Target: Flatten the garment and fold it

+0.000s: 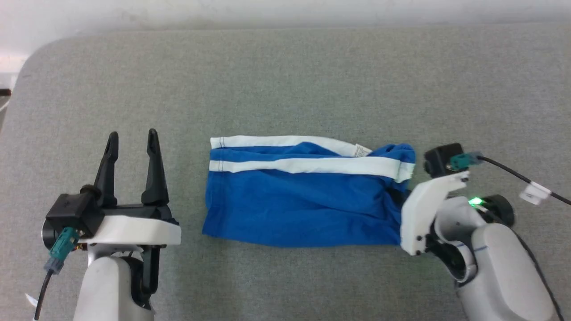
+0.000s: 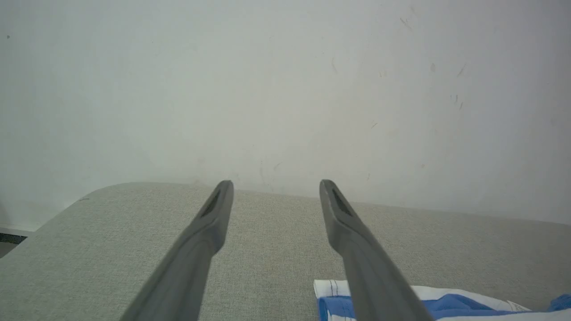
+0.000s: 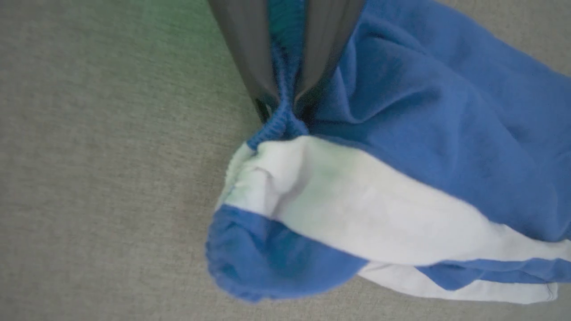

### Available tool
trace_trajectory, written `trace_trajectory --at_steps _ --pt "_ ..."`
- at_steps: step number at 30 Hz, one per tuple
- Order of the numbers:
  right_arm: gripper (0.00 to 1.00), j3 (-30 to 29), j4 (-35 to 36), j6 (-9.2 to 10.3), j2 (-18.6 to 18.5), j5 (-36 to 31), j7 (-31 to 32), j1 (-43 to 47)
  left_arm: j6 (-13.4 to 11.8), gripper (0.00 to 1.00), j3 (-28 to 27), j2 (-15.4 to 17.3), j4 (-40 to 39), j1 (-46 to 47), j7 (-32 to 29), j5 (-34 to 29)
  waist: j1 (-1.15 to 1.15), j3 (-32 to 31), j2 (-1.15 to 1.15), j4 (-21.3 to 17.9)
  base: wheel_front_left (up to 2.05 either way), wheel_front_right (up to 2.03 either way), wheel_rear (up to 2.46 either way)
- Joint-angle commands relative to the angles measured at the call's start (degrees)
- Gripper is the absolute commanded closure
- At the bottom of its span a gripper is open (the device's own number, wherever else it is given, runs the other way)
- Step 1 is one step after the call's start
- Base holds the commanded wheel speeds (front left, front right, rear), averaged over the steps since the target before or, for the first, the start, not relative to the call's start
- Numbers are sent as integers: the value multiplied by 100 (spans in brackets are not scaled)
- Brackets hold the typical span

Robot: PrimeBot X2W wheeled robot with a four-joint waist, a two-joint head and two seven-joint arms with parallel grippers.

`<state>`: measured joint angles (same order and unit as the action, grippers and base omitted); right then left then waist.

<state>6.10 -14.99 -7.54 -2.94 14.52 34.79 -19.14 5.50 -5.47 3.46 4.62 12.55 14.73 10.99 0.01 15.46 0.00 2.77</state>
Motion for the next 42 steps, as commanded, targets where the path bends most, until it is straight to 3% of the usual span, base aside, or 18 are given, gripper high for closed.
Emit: trace_trajectory --at_steps 1,5,12,16,20,22,26,33,39,40,41,42 --pt "100 -167 95 5 6 -187 43 136 35 0 -41 -30 -34 -83 27 -41 -1 -69 0 -48 0 0 0" --pt "100 -676 515 5 -39 -665 139 267 66 0 -81 -40 -109 -150 27 -75 -1 -135 0 -130 0 0 0" --pt "100 -1414 1008 5 -523 -1165 478 454 97 0 -30 -48 -103 -231 27 -130 -1 -207 0 -201 0 0 0" --pt "100 -1463 1459 5 -544 -1202 776 535 114 0 19 -51 -53 -245 27 -164 -1 -238 0 -226 0 0 0" --pt "100 -963 2137 5 -410 -977 1150 607 125 0 27 -53 -21 -249 27 -182 -1 -245 0 -245 0 0 0" --pt "100 -409 2596 5 -327 -791 1469 607 131 0 37 -54 -13 -226 27 -206 -1 -228 0 -240 0 0 0" --pt "100 192 2773 5 -257 -628 1689 462 130 0 0 -55 -35 -176 27 -186 -1 -155 0 -223 0 0 0" --pt "100 1194 1907 5 -79 -561 1554 -283 111 0 103 -56 -71 15 27 -126 -1 113 0 -5 0 0 0" --pt "98 1590 797 5 -12 -497 1375 -680 90 0 278 -57 -2 146 27 -60 -1 253 0 162 0 0 0" --pt "54 1626 686 5 -8 -466 1334 -706 81 0 298 -57 7 157 27 -45 -1 256 0 172 0 0 0" --pt "0 1634 603 5 -4 -405 1292 -711 72 0 309 -57 14 160 27 -36 -1 249 0 171 0 0 0" --pt "0 1629 554 5 -1 -350 1240 -709 63 0 305 -57 20 151 27 -35 -1 230 0 151 0 0 0"
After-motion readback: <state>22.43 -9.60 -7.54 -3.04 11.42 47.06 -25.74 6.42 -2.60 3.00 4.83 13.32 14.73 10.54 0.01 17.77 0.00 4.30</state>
